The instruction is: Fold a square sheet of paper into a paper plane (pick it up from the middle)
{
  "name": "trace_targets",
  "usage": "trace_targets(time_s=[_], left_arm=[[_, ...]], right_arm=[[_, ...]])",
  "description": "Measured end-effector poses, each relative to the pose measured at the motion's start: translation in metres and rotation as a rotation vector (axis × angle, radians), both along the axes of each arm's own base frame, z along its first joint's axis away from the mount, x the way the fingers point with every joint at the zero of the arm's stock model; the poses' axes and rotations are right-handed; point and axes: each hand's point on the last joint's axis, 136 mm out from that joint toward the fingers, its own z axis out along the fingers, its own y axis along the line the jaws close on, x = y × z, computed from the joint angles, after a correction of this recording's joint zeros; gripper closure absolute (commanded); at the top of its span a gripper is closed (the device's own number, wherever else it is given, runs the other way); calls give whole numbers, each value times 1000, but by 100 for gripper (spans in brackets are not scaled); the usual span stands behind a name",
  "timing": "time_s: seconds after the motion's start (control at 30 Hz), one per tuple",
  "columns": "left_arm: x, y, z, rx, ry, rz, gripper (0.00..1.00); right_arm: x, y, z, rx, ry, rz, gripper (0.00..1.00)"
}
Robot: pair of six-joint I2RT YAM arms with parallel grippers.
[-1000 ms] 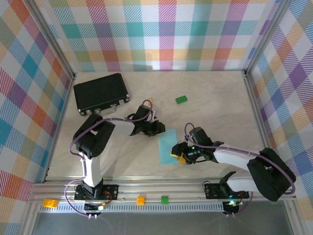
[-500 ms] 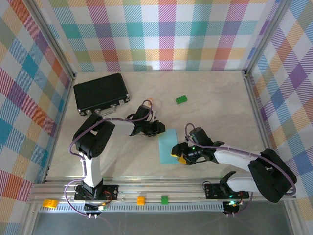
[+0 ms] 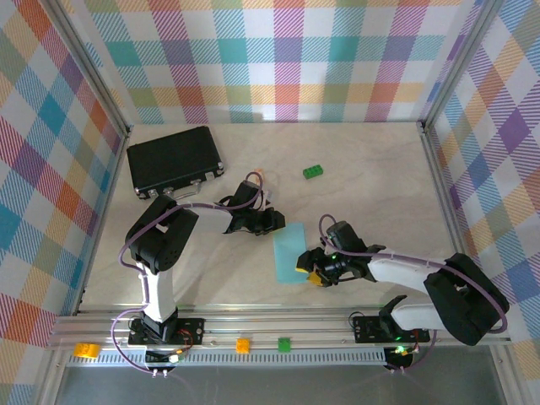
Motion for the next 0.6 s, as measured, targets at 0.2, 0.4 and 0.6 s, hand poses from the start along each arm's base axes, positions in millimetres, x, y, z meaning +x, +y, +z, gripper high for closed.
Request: trace_targets(time_s=[0.2,0.4,0.6], left_arm=[[0,0,0,0,3,2,77],[0,0,0,-2,6,4,76],[-1,0,0,-2,6,4,76]], right_arm=[[11,3,7,21,-63,-17,47],[9,3,1,11,-32,-22,44],[11,5,2,21,-39,-27,42]])
